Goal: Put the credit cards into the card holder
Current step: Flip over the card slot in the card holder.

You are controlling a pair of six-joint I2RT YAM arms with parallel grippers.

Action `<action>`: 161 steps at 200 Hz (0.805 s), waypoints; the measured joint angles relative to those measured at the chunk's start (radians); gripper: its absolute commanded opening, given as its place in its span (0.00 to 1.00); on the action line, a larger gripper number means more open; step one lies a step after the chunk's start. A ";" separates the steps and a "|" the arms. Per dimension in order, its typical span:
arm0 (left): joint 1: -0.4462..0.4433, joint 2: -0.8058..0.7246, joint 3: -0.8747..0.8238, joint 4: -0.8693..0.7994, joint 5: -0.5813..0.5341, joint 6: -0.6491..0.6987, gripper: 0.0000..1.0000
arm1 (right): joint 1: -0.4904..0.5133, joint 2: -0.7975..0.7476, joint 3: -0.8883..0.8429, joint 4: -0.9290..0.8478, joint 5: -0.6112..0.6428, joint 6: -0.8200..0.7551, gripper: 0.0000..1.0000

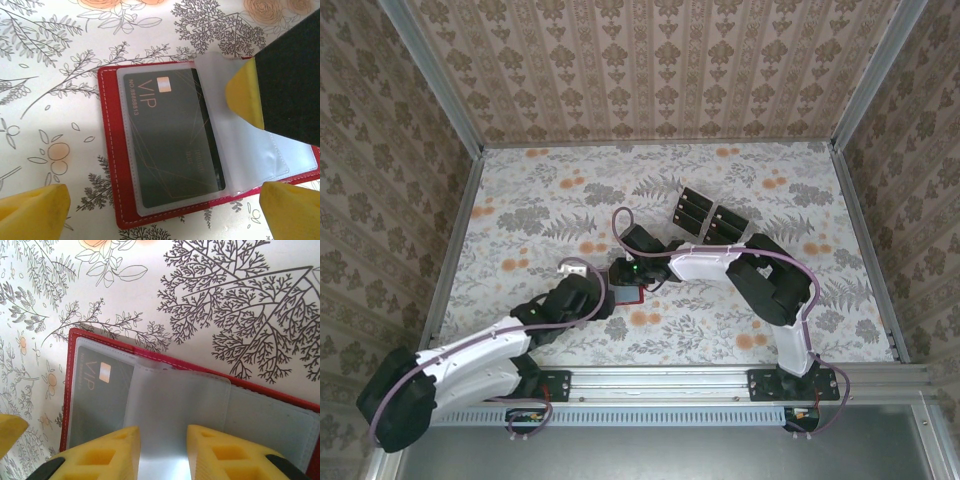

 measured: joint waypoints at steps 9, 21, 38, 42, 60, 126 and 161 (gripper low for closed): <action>0.000 0.015 0.000 0.013 0.007 0.001 1.00 | 0.000 0.000 0.000 0.000 -0.002 0.000 0.31; 0.000 0.030 0.000 0.026 0.014 0.002 1.00 | 0.000 0.000 0.000 0.000 -0.003 0.003 0.31; 0.000 0.051 0.000 0.047 0.024 0.002 1.00 | 0.000 0.000 0.000 0.000 -0.006 0.004 0.31; 0.000 0.055 0.000 0.051 0.026 0.002 1.00 | 0.000 0.000 0.000 0.000 -0.006 0.004 0.31; 0.000 0.078 0.000 0.066 0.026 0.003 1.00 | 0.000 0.000 0.000 0.000 -0.006 0.010 0.31; 0.000 0.161 0.005 0.092 -0.016 0.002 1.00 | 0.000 0.000 0.000 0.001 -0.011 0.015 0.31; -0.001 0.196 0.007 0.111 -0.040 0.002 1.00 | 0.000 0.000 0.000 0.001 -0.013 0.015 0.32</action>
